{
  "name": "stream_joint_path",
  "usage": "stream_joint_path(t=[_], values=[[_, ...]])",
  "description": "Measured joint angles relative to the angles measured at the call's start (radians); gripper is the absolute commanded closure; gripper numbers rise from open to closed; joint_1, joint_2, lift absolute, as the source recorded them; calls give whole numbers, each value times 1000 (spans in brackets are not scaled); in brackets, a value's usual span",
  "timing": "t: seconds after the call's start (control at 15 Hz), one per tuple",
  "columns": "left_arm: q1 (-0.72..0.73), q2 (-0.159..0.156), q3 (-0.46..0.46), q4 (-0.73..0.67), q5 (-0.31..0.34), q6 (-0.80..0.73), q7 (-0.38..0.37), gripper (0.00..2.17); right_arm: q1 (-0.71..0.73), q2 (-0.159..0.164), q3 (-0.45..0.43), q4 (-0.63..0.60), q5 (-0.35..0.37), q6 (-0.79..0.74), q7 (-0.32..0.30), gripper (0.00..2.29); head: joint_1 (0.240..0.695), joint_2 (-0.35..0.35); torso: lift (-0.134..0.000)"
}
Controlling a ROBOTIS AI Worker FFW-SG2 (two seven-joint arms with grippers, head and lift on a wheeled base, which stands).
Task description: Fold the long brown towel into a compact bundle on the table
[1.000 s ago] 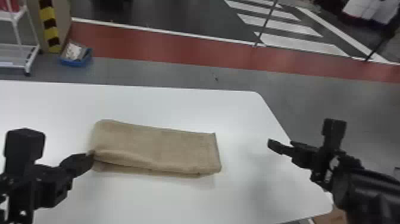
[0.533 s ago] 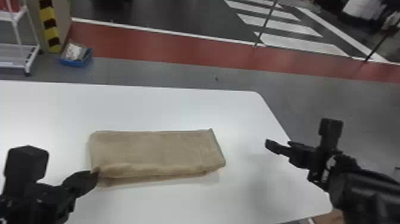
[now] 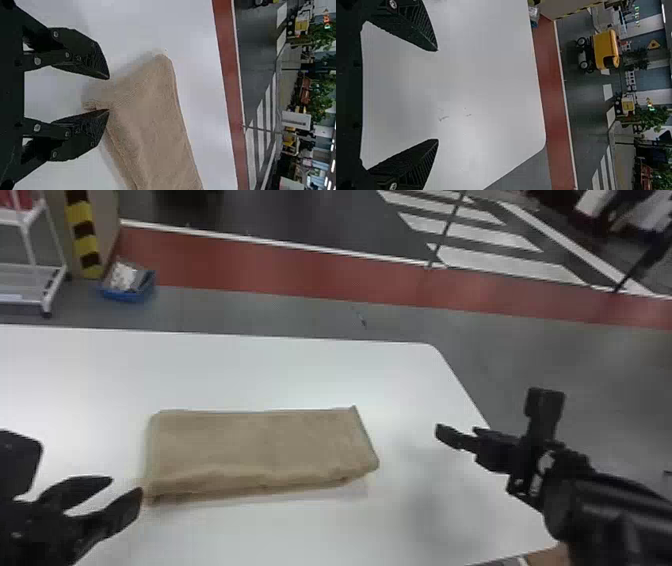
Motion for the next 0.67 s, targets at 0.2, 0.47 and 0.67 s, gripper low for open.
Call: stream_joint_path(t=[0.2,0.47,0.67], values=[[24,17,69,-92,-9,72,2,70,-13,6,10,-3,-2,13,-7,60,695,-350,-123],[-125,-12,-32,102,34,-141,-41,907,-34,49,70,-9,-1,65,-54,103,695,-339,-123],[-272,-69,-166,303,37,-237,-59,1744,-56,73,114,-10,-28,119,-62,194,695,-346,-123]])
